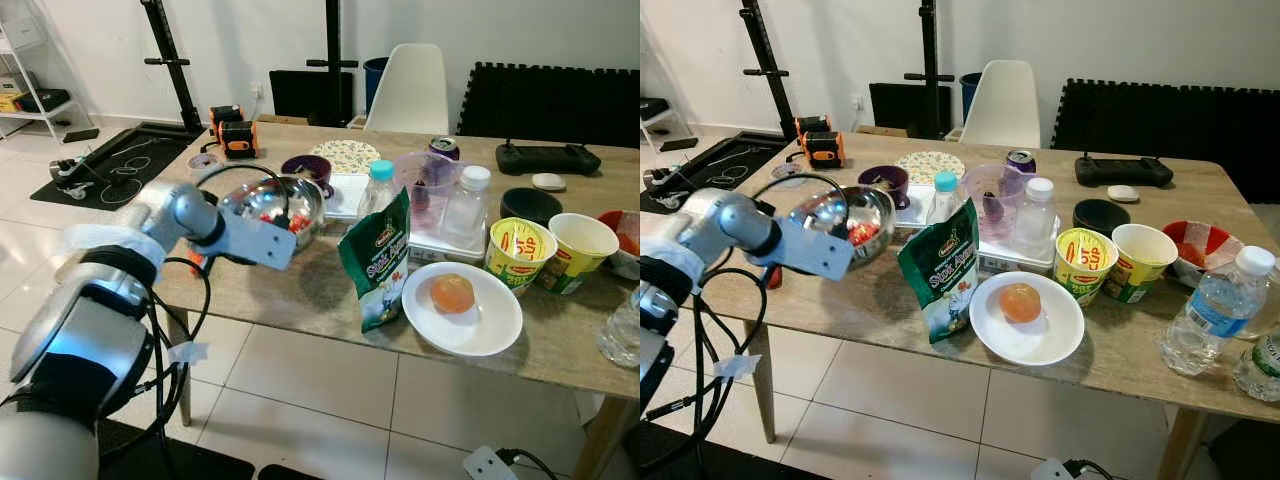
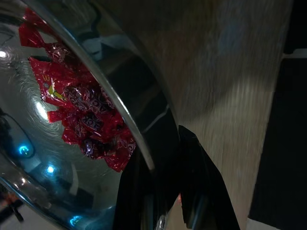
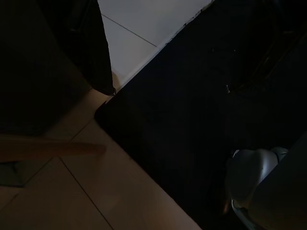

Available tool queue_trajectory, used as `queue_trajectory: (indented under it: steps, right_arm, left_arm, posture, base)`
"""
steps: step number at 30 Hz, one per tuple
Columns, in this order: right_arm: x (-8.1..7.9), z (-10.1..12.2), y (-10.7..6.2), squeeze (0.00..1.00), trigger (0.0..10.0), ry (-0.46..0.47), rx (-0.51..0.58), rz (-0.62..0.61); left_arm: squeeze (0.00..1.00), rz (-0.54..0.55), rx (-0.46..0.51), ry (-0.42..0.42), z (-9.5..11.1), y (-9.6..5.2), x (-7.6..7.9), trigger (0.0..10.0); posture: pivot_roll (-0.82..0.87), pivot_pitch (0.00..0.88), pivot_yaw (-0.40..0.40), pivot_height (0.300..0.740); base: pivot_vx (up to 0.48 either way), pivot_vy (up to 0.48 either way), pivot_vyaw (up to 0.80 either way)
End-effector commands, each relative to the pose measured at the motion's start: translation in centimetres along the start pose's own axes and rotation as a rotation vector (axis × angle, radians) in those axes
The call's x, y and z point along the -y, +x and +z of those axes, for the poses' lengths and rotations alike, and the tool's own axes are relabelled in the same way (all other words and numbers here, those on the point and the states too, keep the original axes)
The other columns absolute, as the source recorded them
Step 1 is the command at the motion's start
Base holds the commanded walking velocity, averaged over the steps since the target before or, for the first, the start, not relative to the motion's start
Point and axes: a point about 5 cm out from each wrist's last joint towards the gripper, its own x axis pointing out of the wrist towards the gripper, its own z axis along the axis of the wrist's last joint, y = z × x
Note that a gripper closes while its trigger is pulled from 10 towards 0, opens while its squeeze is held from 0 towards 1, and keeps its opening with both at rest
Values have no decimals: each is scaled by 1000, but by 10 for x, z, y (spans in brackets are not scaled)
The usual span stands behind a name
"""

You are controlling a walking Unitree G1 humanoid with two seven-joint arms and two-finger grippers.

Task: Restocking fridge

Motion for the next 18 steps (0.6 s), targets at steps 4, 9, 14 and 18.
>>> queue_trajectory:
  steps: [4, 9, 14, 18]
  right_arm:
    - [-2, 1, 0, 0, 10000, 10, 4, 3]
    - [-2, 1, 0, 0, 10000, 10, 2, 4]
    - [-1, 1, 0, 0, 10000, 8, 1, 6]
    - [-1, 0, 0, 0, 10000, 3, 0, 6]
  left_arm:
    - [0, 103, -146, -106, -36, -35, -2, 0]
    - [0, 171, -248, -247, -69, -59, 11, 1137]
    - [0, 230, -307, -387, -96, -71, 31, 8824]
    - [0, 257, -381, -538, -124, -76, 65, 10000]
  posture:
    - [-78, 0, 44, 740]
    - [-71, 0, 45, 740]
    - [-66, 0, 41, 740]
    - [-64, 0, 39, 740]
  base:
    - [0, 0, 0]
    - [0, 0, 0]
    - [0, 0, 0]
    - [0, 0, 0]
